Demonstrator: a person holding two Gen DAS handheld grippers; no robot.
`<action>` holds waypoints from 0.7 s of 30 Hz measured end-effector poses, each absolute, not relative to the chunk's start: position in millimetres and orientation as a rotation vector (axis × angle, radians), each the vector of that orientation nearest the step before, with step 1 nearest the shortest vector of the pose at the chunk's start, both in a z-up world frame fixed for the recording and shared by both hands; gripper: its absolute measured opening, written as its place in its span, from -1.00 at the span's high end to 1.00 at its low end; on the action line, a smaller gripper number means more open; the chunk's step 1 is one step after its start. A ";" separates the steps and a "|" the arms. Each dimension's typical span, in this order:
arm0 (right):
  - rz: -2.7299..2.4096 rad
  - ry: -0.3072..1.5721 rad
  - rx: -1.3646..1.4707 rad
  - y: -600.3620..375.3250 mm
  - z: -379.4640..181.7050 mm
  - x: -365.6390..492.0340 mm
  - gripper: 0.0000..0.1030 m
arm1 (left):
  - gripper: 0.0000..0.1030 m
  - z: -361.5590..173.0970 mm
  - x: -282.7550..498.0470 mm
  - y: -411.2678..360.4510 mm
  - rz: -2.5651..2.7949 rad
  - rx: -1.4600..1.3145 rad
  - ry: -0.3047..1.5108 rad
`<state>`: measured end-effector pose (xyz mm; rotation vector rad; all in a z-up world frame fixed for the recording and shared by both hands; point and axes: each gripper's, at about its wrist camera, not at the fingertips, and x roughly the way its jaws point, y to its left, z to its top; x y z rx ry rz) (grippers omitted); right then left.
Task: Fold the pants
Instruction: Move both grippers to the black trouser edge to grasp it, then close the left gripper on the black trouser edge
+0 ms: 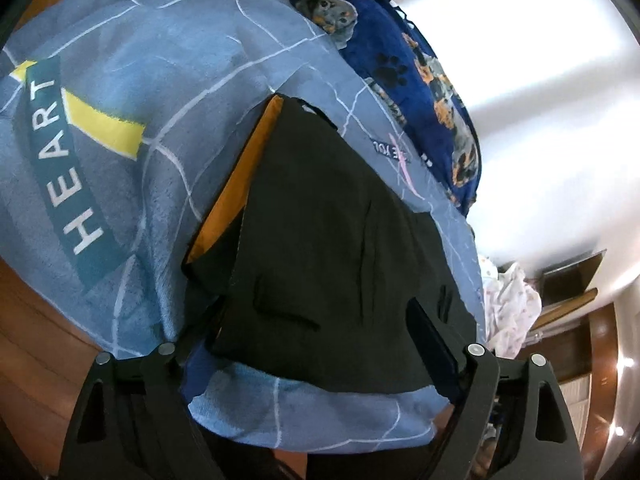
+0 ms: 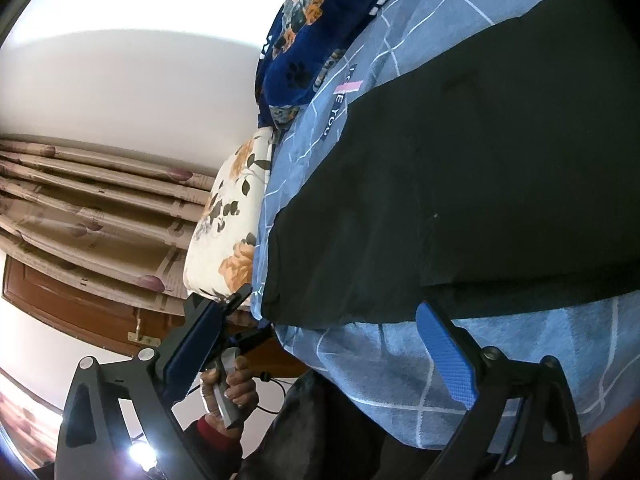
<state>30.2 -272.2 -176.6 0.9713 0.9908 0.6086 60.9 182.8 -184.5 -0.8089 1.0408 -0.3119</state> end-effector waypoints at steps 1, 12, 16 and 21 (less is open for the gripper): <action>0.615 0.988 0.968 -270.6 -174.7 29.6 -0.90 | -0.66 -184.2 60.3 185.6 -0.307 -0.827 1.045; 0.747 1.049 0.746 -211.5 -160.6 20.9 -0.90 | 0.54 -182.8 47.5 182.8 -0.300 -0.849 1.162; 0.723 1.062 0.787 -217.2 -168.9 21.9 -0.90 | 0.73 -183.3 50.0 173.4 -0.282 -0.754 1.168; 0.720 1.050 0.797 -221.0 -170.4 20.7 -0.90 | 0.76 -159.1 60.5 161.8 -0.275 -0.609 1.098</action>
